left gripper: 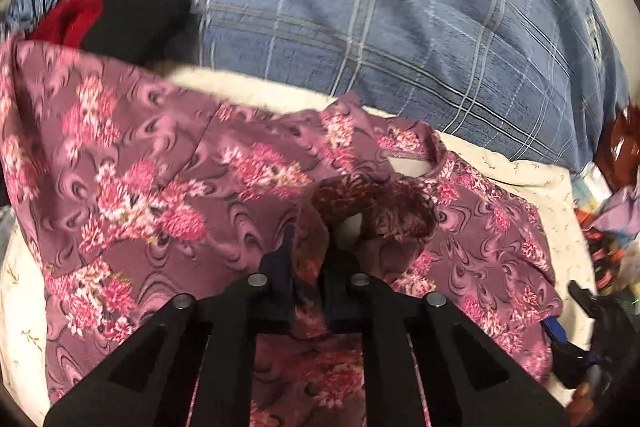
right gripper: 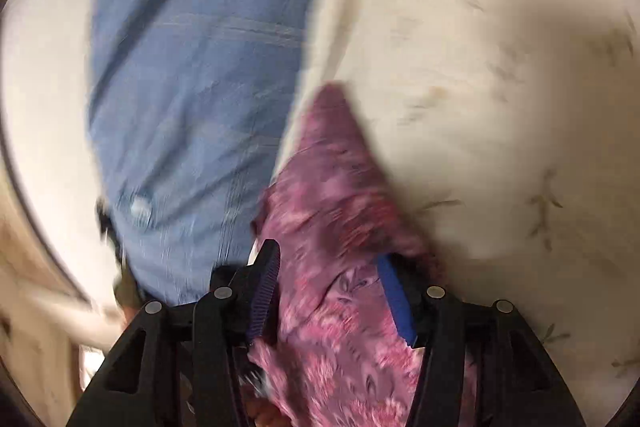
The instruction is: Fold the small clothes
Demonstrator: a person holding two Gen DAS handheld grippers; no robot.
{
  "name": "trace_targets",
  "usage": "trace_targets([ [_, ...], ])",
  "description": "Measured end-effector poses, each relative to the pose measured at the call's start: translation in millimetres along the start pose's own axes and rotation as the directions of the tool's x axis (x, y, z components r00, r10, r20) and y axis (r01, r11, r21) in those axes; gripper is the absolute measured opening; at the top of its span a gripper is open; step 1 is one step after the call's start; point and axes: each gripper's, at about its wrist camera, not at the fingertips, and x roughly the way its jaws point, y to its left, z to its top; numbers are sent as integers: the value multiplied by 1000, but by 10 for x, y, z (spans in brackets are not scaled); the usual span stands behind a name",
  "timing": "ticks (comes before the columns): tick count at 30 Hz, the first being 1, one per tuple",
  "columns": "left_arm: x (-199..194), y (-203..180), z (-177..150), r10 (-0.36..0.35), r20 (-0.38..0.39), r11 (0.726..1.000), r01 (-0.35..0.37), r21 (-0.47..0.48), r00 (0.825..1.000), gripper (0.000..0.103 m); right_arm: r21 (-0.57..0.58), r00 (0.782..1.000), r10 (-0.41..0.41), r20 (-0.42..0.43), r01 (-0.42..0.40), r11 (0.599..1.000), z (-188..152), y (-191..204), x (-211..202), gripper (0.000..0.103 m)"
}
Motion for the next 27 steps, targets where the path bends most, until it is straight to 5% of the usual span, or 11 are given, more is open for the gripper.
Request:
trace_targets([
  [1,-27,37,-10,-9,-10,1000,9,-8,1000,7,48,1000,20,17,-21,999,19,-57,7,33],
  [2,-73,90,-43,-11,-21,1000,11,-18,1000,7,54,1000,9,25,-10,999,37,-67,-2,2],
  [6,-291,318,-200,-53,-12,993,52,-102,999,7,-66,999,35,23,-33,997,-128,112,-189,4],
  [11,-166,498,-244,-87,-35,981,80,-176,996,9,-148,992,-110,-67,100,984,-332,-141,-140,2],
  [13,-185,512,-232,-134,-30,976,127,-176,991,24,-172,988,-142,-61,130,977,-333,-46,-233,15],
  [16,-228,508,-181,-186,-4,965,182,-189,983,71,-326,988,-157,-7,146,934,-357,304,-434,16],
  [18,-236,488,-161,-244,8,949,240,-204,970,73,-411,987,-140,72,158,898,-303,535,-553,29],
  [20,-247,424,-160,-312,-8,932,304,-196,950,73,-420,982,-122,141,171,891,-141,664,-563,54],
  [22,-336,338,-161,-316,13,938,314,-148,949,73,-415,977,-163,140,207,886,66,712,-337,56],
  [25,-536,220,-141,-203,109,977,209,-38,973,73,-415,959,-260,111,283,865,317,669,142,56],
  [27,-650,211,-132,-156,172,987,160,-5,973,76,-395,934,-341,106,354,848,425,614,433,55],
])
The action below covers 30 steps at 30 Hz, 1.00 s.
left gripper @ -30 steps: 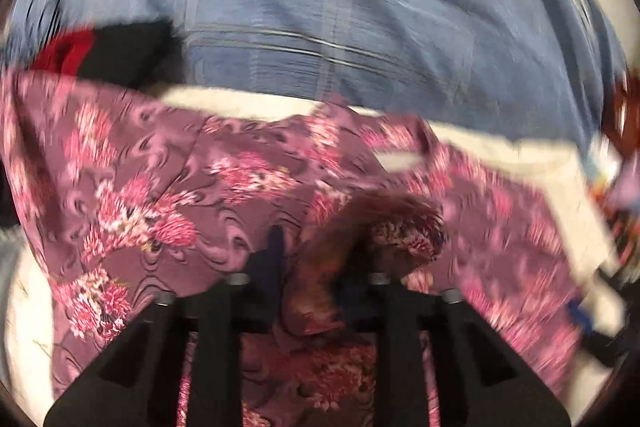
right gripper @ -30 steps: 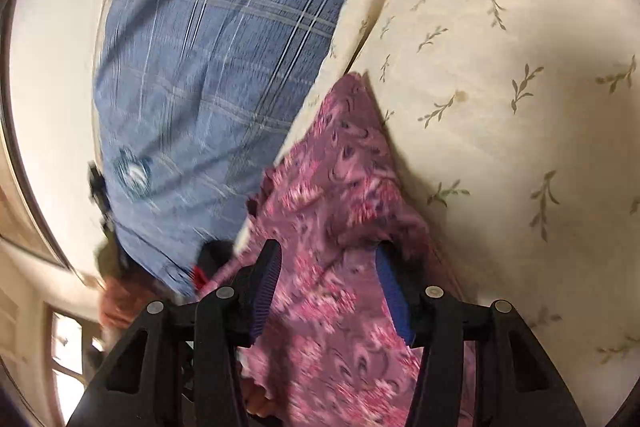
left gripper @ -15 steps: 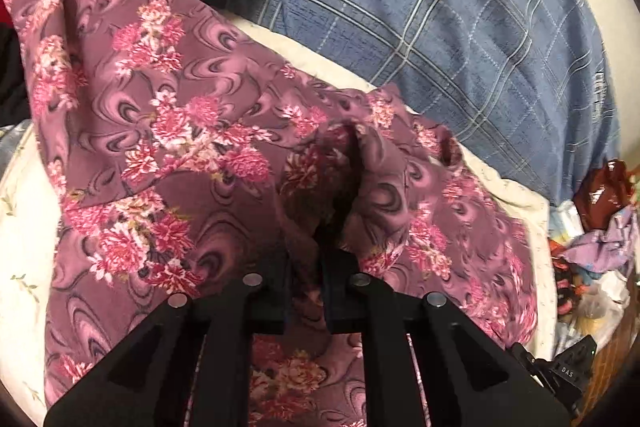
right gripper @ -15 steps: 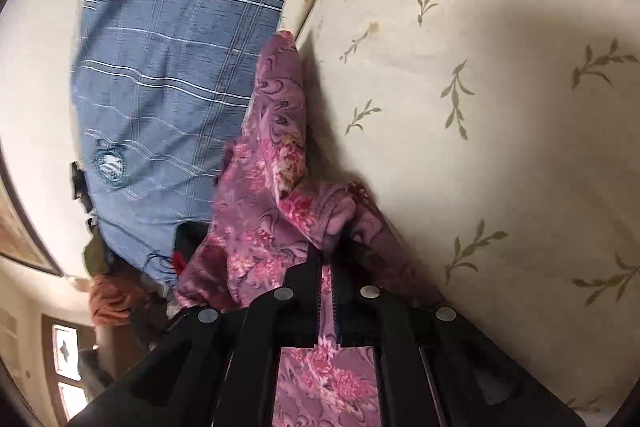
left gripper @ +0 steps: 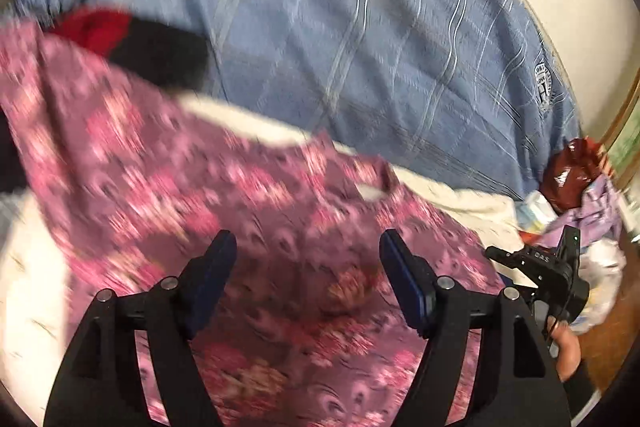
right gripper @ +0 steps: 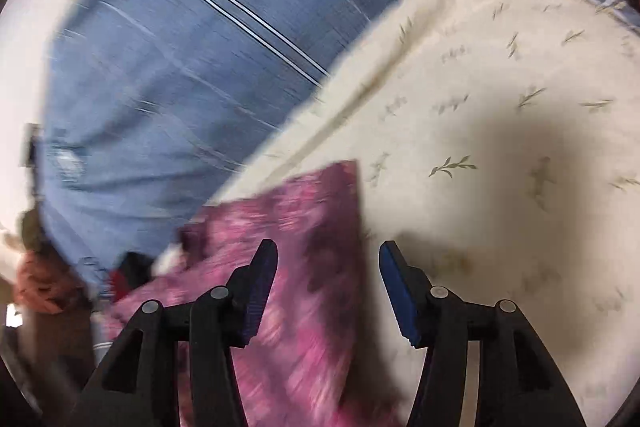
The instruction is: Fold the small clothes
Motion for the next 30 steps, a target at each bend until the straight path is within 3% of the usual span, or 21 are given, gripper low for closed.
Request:
trace_targets([
  [1,-32,2,15,19,23,1000,-19,9,1000,77,11,1000,8,19,-8,1000,20,-12,78,55],
  [3,-40,34,44,60,48,998,-61,10,997,81,-36,1000,24,15,-23,999,82,108,151,6],
  [4,9,61,46,79,44,997,-79,8,996,82,-88,999,49,8,-49,995,133,189,141,4],
  [5,70,97,48,102,31,995,-102,3,994,82,-133,997,38,64,-29,991,165,269,66,4],
  [6,150,142,49,129,9,992,-129,-9,992,82,-159,995,-3,98,18,987,191,308,42,4],
  [8,312,251,40,159,-60,986,-161,-42,985,82,-183,992,-110,65,120,976,203,282,163,5],
  [10,410,376,33,126,-114,986,-137,-95,986,82,-206,979,-201,34,203,957,143,264,227,11],
  [12,417,482,45,87,-121,982,-106,-156,989,82,-219,967,-210,144,238,946,18,406,-7,15],
  [13,397,514,49,74,-115,980,-94,-174,991,82,-232,971,-165,171,203,951,-56,474,-110,18],
  [14,384,535,57,74,-113,978,-94,-184,991,82,-260,982,-89,168,131,957,-144,570,-185,28],
  [15,367,558,61,75,-109,977,-95,-190,991,82,-287,992,-12,123,47,957,-244,673,-200,37],
  [16,353,579,63,78,-105,976,-97,-194,991,82,-305,997,75,18,-66,950,-392,799,-132,51],
  [19,288,631,67,89,-98,972,-108,-211,991,82,-289,976,145,-161,-187,939,-729,1010,173,52],
  [24,194,788,137,98,-63,960,-111,-258,993,82,-295,960,166,-227,-231,927,-1094,1383,593,38],
  [25,176,830,152,96,-54,957,-107,-270,994,82,-298,944,194,-267,-272,915,-1172,1505,673,38],
  [27,150,904,171,82,-47,952,-92,-291,996,82,-255,875,304,-377,-413,874,-1270,1775,840,37],
  [28,142,926,176,72,-42,951,-82,-298,996,82,-252,850,324,-414,-450,857,-1293,1890,861,33],
  [30,128,940,191,59,-40,952,-68,-298,997,82,-298,874,292,-388,-419,858,-1299,1940,738,39],
])
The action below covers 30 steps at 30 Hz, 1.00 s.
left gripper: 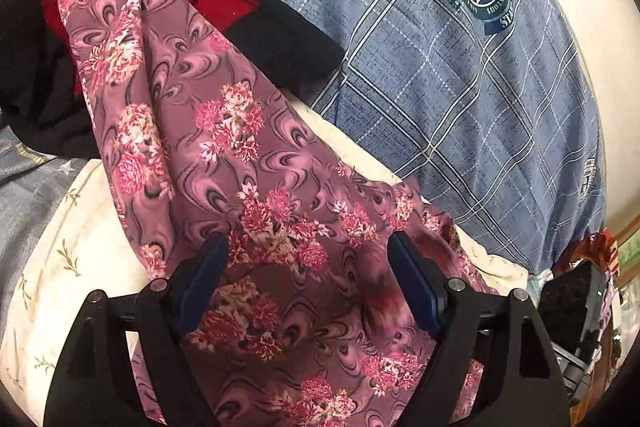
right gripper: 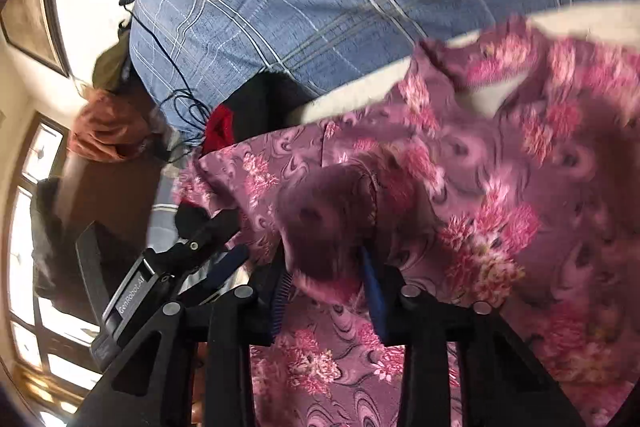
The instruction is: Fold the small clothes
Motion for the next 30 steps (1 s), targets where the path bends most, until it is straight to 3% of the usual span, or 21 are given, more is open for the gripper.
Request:
trace_targets([
  [3,35,-66,-23,-40,-29,999,41,17,999,82,13,997,-67,45,66,998,-61,-66,-359,39],
  [5,129,-156,-81,-67,-87,997,71,43,994,82,73,992,-104,72,98,992,-171,-288,-700,39],
  [8,354,-328,-264,-84,-227,990,107,88,970,82,196,985,-129,117,105,975,-360,-657,-1090,40],
  [10,439,-415,-363,-89,-273,986,123,111,958,82,276,981,-122,151,77,958,-573,-898,-1339,42],
  [14,576,-593,-435,-80,-259,982,121,147,963,81,400,960,-151,235,46,916,-881,-1282,-1731,46],
  [15,604,-629,-424,-97,-243,981,134,139,965,77,437,952,-157,263,28,899,-906,-1408,-1816,46],
  [17,657,-683,-386,-107,-244,982,140,125,964,16,496,938,-172,301,0,868,-854,-1560,-1859,46],
  [18,681,-709,-356,-100,-257,983,135,122,961,7,529,932,-171,319,-26,848,-828,-1653,-1861,46],
  [19,676,-726,-306,-91,-262,986,123,111,961,6,560,930,-137,342,-84,824,-802,-1745,-1836,38],
  [20,634,-732,-268,-88,-247,988,116,101,965,6,574,926,-122,356,-114,811,-782,-1789,-1835,15],
  [21,552,-731,-237,-77,-220,989,102,104,972,6,569,923,-134,361,-104,816,-756,-1771,-1847,3],
  [23,481,-661,-237,-41,-204,992,64,105,978,7,510,909,-138,394,-91,856,-726,-1667,-1900,4],
  [25,603,-532,-292,28,-249,995,-2,105,968,7,475,906,-157,394,-54,878,-750,-1610,-1876,4],
  [26,688,-465,-337,54,-288,994,-24,104,956,8,487,916,-182,357,-17,873,-766,-1652,-1822,4],
  [27,701,-407,-373,29,-298,996,-2,92,954,9,518,932,-204,300,21,855,-794,-1762,-1724,4],
  [28,594,-383,-373,7,-289,995,21,95,957,12,526,934,-181,308,-9,850,-828,-1793,-1706,2],
  [30,388,-353,-354,9,-275,995,18,95,961,17,537,934,-160,319,-38,843,-874,-1770,-1805,13],
])
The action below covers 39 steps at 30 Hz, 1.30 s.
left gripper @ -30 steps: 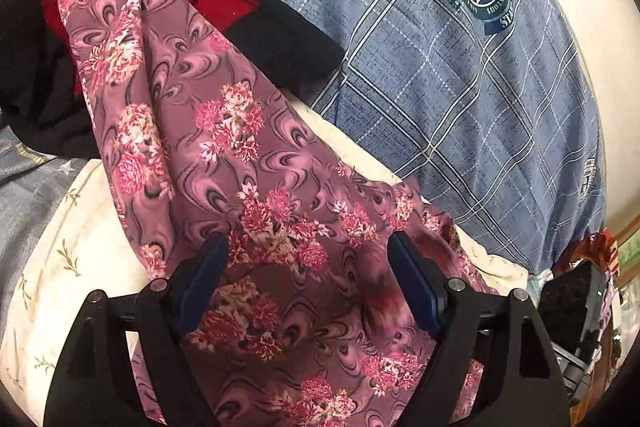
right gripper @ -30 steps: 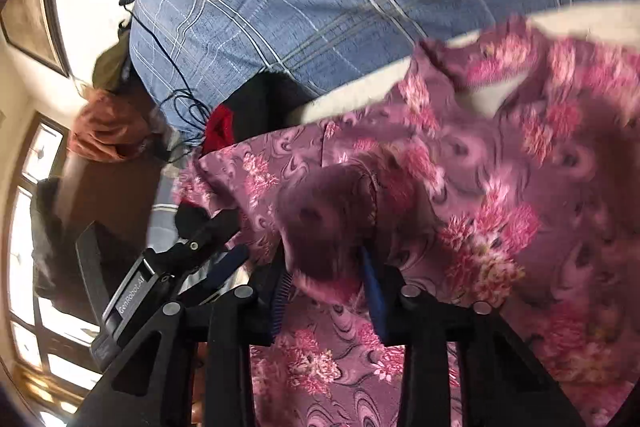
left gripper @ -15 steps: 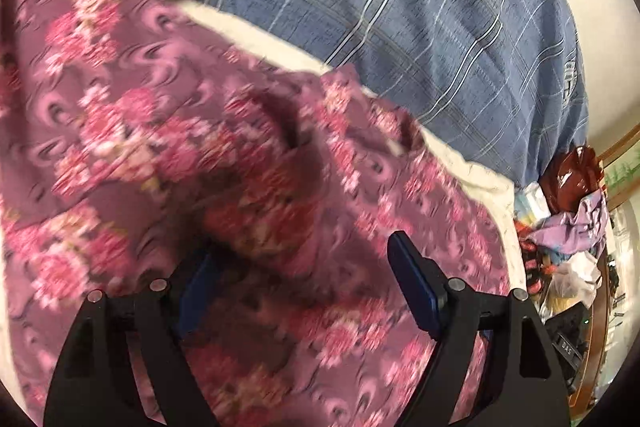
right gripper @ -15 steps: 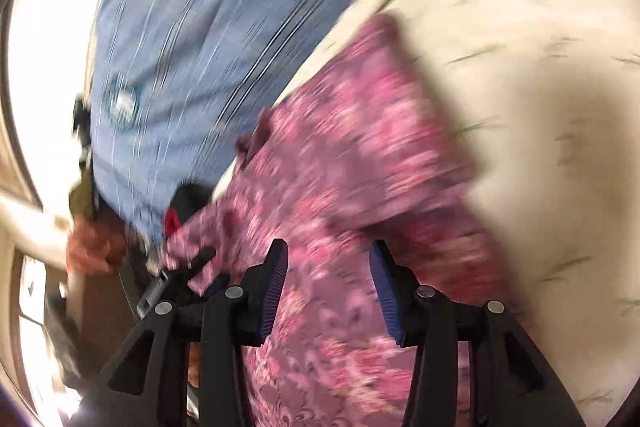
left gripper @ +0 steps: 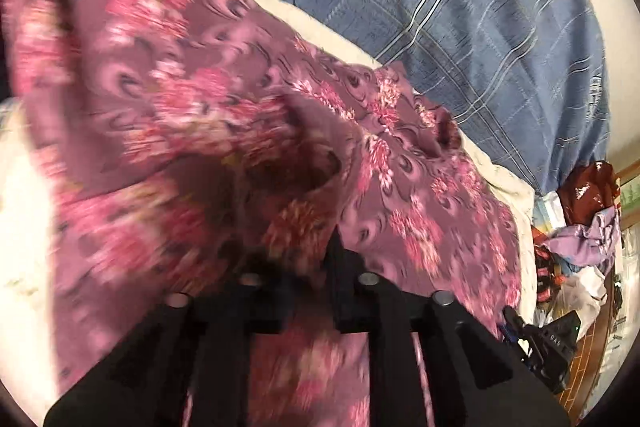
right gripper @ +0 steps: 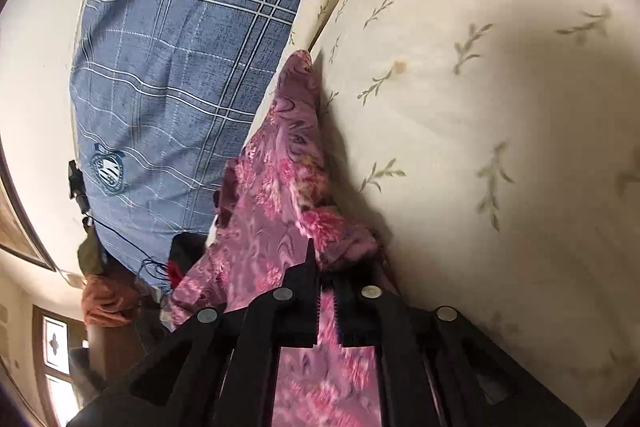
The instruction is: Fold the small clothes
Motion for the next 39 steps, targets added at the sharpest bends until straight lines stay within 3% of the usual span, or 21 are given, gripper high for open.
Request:
trace_targets([
  [3,-398,21,-63,-49,100,999,49,0,994,24,-34,1000,20,-16,-21,999,-85,149,-246,20],
  [5,-550,-84,-23,-52,154,999,52,3,987,49,-122,999,41,4,-40,992,-137,355,-349,20],
  [7,-510,-238,55,-35,171,999,29,38,985,56,-255,997,42,70,-23,967,-132,626,-379,29],
  [10,-183,-428,147,30,117,996,-40,83,993,57,-382,986,-25,164,87,920,-70,847,-155,34],
  [13,302,-369,115,130,24,985,-132,108,991,55,-399,980,-120,157,175,900,-30,756,229,33],
  [15,315,-409,56,155,98,972,-169,165,983,57,-420,969,-195,152,242,875,-54,605,464,32],
  [16,315,-453,42,168,86,965,-181,188,982,57,-468,961,-156,228,249,848,-130,596,434,32],
  [19,178,-427,92,128,59,971,-137,198,990,58,-508,953,-162,255,275,817,-222,619,438,37],
  [24,-477,182,596,93,113,994,-97,39,989,58,-519,957,-145,250,259,815,-235,630,444,41],
  [27,-946,806,984,161,181,985,-145,-97,970,60,-519,959,-137,249,252,817,-224,613,418,42],
  [29,-1232,1307,1235,180,208,966,-133,-220,962,61,-522,959,-135,250,251,815,-232,621,424,43],
  [31,-1419,1792,1411,131,220,937,-47,-347,967,61,-526,958,-137,251,254,812,-241,638,443,45],
  [33,-1544,2147,1508,113,254,900,10,-437,961,61,-533,957,-141,253,260,806,-254,653,458,47],
  [36,-1613,2473,1579,106,290,865,56,-499,951,61,-547,955,-152,255,272,792,-275,683,484,51],
  [39,-1505,2627,1645,52,291,840,116,-530,955,61,-558,954,-159,255,280,781,-291,707,503,55],
])
